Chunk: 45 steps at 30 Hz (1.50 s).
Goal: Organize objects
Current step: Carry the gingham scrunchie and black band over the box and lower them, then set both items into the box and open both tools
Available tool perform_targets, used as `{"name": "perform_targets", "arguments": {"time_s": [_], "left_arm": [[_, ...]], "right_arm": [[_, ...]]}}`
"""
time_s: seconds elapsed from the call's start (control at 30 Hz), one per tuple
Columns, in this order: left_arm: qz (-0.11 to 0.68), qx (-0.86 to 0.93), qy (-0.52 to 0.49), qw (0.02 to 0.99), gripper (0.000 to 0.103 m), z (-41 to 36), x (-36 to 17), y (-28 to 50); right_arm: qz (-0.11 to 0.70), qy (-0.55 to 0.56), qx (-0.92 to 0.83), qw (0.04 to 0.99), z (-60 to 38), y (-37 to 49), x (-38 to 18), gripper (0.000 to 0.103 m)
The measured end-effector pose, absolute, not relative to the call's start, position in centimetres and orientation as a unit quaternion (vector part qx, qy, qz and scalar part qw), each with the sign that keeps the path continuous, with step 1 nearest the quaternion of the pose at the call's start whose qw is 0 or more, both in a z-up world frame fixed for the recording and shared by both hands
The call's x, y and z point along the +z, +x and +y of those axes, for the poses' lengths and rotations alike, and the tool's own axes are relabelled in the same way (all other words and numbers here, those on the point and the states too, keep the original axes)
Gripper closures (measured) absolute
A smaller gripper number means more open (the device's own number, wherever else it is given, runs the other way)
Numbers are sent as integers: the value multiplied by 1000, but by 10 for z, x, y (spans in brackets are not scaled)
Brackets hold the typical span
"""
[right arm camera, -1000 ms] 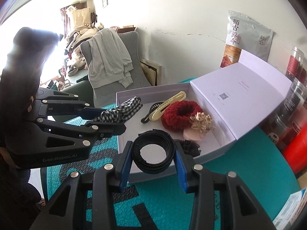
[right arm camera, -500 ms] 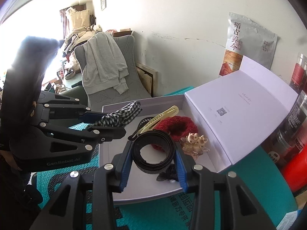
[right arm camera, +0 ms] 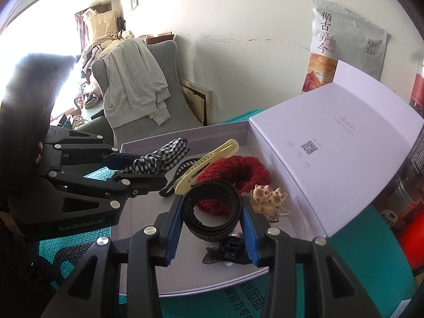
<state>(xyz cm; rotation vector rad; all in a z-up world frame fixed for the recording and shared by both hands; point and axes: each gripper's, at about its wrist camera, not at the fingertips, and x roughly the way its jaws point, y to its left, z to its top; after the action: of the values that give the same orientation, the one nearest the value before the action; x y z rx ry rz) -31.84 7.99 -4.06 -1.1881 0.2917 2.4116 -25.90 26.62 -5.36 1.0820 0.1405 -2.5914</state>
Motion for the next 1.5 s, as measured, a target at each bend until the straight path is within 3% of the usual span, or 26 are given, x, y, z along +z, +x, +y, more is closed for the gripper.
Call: {"name": "perform_targets", "arguments": {"time_s": [1.3, 1.5], "left_arm": [[136, 847, -469, 209, 80, 99, -94, -340], [147, 845, -471, 206, 73, 103, -96, -341]], "right_arm": [[44, 440, -882, 161, 258, -276, -107, 61], [41, 444, -881, 157, 259, -276, -108, 61]]}}
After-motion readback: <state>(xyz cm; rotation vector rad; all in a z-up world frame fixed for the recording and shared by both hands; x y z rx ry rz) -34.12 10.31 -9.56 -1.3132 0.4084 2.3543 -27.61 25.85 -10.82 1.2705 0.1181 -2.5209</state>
